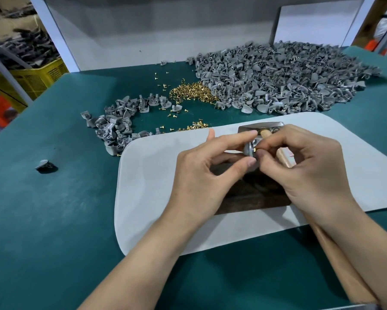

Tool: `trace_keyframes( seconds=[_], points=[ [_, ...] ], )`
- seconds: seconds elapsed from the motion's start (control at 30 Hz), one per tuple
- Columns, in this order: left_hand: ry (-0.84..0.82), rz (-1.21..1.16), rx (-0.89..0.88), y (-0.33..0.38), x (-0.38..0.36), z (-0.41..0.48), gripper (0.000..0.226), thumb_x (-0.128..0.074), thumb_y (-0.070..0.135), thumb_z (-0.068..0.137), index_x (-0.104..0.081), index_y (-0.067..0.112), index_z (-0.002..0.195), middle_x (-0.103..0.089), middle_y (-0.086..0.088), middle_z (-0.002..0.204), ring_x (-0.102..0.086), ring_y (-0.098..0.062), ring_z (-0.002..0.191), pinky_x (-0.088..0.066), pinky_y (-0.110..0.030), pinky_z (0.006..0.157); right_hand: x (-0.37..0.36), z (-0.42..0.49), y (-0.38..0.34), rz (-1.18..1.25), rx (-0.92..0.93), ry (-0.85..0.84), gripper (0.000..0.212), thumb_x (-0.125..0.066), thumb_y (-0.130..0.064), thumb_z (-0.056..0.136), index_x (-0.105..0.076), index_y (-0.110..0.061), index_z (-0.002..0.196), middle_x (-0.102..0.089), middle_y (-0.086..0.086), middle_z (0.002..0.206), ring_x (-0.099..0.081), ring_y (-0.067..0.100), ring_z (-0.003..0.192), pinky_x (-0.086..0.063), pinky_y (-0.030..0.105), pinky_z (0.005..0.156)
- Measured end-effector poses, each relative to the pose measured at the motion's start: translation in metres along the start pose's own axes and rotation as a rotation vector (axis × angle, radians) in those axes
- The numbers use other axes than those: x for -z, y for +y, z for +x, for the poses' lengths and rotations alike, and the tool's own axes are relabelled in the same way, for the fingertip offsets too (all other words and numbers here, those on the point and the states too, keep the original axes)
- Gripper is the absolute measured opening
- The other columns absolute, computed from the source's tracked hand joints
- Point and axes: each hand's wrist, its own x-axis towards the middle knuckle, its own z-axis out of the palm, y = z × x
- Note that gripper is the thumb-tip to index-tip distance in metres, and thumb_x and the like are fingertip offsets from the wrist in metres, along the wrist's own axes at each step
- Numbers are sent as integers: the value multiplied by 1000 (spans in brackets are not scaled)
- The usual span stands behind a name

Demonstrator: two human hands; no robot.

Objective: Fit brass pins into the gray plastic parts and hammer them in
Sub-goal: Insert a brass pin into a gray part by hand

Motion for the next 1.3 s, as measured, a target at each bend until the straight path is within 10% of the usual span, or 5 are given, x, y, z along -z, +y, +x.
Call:
trace_keyframes(
  seconds=[0.27, 0.73, 1.0, 1.3],
  points=[
    [-8, -66, 14, -6, 4, 1, 35, -72, 5, 75, -68, 29, 101, -71, 19, 83, -68, 1, 81, -51, -15, 82, 0, 0, 1, 42, -3, 17, 10, -66, -9, 71, -65, -19, 71, -65, -5, 69, -57, 6, 64, -41, 10, 64],
    [-10, -20, 32, -4, 4, -1, 30, -75, 14, 71, -69, 33, 93, -72, 17, 81, -71, -6, 84, -53, -22, 87, 1, -2, 4, -30, 97, -18, 7, -66, -3, 70, -66, -10, 68, -62, 0, 66, -55, 12, 63, -45, 20, 61],
    [-13, 66, -21, -5, 3, 0, 28, -76, 14, 71, -67, 31, 91, -72, 13, 87, -71, -3, 78, -26, -8, 106, 8, 1, 7, -3, 97, -115, 8, -66, -7, 72, -65, -14, 69, -62, 0, 65, -55, 11, 61, -48, 35, 66],
    [-19, 90, -38, -5, 4, 0, 25, -77, 16, 71, -66, 29, 89, -71, 17, 82, -70, -1, 75, -22, -17, 114, 10, 2, 6, -18, 83, -149, 4, -68, -10, 71, -67, -12, 68, -62, 0, 65, -56, 12, 62, -44, 23, 61]
  ],
)
